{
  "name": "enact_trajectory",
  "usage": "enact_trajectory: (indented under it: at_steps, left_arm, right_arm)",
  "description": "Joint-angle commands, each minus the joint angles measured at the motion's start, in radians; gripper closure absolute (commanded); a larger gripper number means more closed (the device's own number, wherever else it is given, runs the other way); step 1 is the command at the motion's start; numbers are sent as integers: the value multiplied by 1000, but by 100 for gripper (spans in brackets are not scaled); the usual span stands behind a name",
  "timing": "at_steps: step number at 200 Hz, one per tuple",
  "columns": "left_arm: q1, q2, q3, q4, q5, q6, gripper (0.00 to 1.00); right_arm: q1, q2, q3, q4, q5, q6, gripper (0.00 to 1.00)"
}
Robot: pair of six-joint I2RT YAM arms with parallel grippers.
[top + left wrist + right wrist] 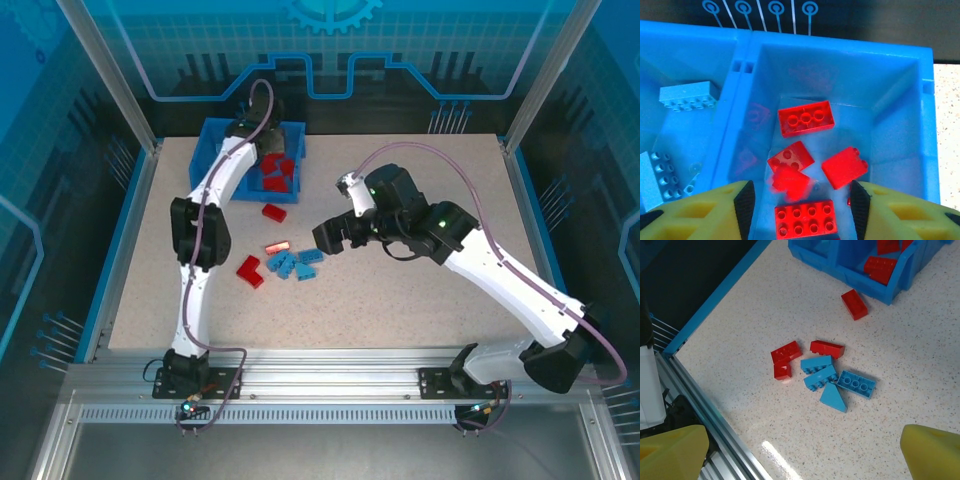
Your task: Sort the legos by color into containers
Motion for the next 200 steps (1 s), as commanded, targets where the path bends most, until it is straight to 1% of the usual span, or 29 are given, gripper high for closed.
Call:
enact_trajectory:
  at_steps: [1, 28, 44, 56, 80, 94, 111, 129, 149, 155, 163, 187, 200]
  left_arm:
    - [-13, -138, -29, -31, 56, -47, 43]
    - [-32, -363, -262, -14, 128, -144, 42]
    - [-57, -519, -463, 23, 182, -192, 41]
    - [-85, -636, -605, 46, 195, -209, 41]
    - [-155, -851, -847, 68, 218, -220, 41]
    - [-210, -941, -964, 51, 213, -229, 42]
    - [-288, -1018, -1071, 11, 183, -262, 42]
    - [-388, -1053, -1158, -11, 171, -337, 42]
    - [-490, -1029, -1208, -4, 146, -468, 42]
    - [-514, -1010, -1215, -2, 127, -508, 40]
    - [-549, -978, -1218, -4, 88, -560, 36]
    - [-609, -863, -1204, -9, 4, -661, 29]
    - [-623, -805, -1195, -5, -34, -696, 28]
  right_arm:
    - [-9, -13, -18, 22, 14, 16, 0]
    - [-11, 12, -10, 31, 13, 11, 0]
    - [-14, 26, -6, 37, 21, 13, 0]
    - [-16, 35, -10, 47, 25, 15, 0]
    - [-29, 44, -17, 56, 34, 19, 0]
    - [-42, 42, -29, 60, 47, 27, 0]
    - [-67, 26, -56, 71, 69, 46, 0]
    - [-108, -9, -106, 92, 76, 77, 0]
    - [-167, -43, -163, 109, 54, 112, 0]
    - [-184, -53, -175, 111, 45, 121, 0]
    - [-202, -67, -192, 113, 32, 133, 0]
    - [-232, -107, -236, 123, 12, 158, 0]
    - [-237, -126, -251, 123, 11, 158, 0]
